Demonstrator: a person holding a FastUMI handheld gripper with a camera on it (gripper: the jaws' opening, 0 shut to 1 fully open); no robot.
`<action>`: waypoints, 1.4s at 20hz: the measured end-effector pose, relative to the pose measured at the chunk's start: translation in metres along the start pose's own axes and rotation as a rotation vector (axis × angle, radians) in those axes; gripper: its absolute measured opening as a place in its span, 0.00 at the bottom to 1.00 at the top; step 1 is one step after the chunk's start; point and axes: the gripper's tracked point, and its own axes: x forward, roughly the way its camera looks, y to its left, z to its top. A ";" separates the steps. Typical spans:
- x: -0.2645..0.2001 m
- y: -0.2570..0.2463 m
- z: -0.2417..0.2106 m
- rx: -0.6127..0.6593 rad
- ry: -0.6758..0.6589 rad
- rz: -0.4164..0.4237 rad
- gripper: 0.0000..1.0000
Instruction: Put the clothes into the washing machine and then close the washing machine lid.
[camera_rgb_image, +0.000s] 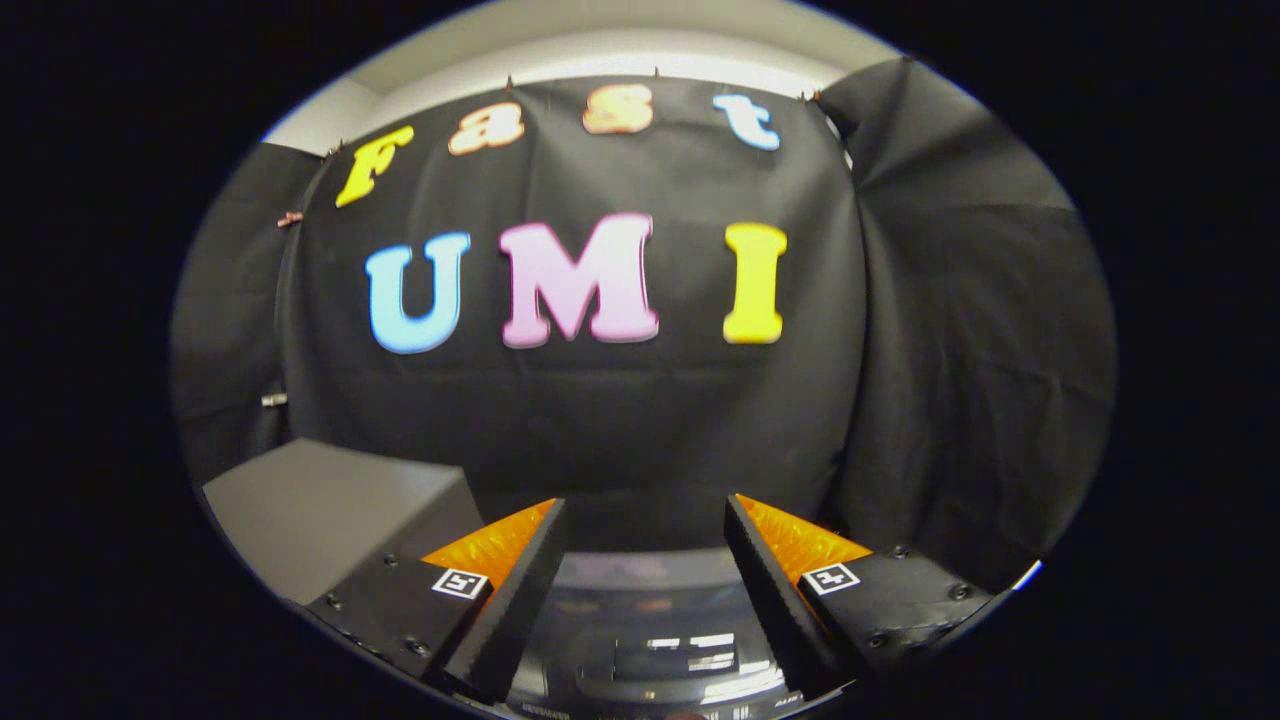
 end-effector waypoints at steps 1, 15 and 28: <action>0.001 0.004 0.015 -0.006 -0.058 0.002 0.98; 0.008 0.015 0.043 0.039 -0.063 -0.011 0.99; 0.010 0.000 0.036 0.029 -0.051 -0.026 0.99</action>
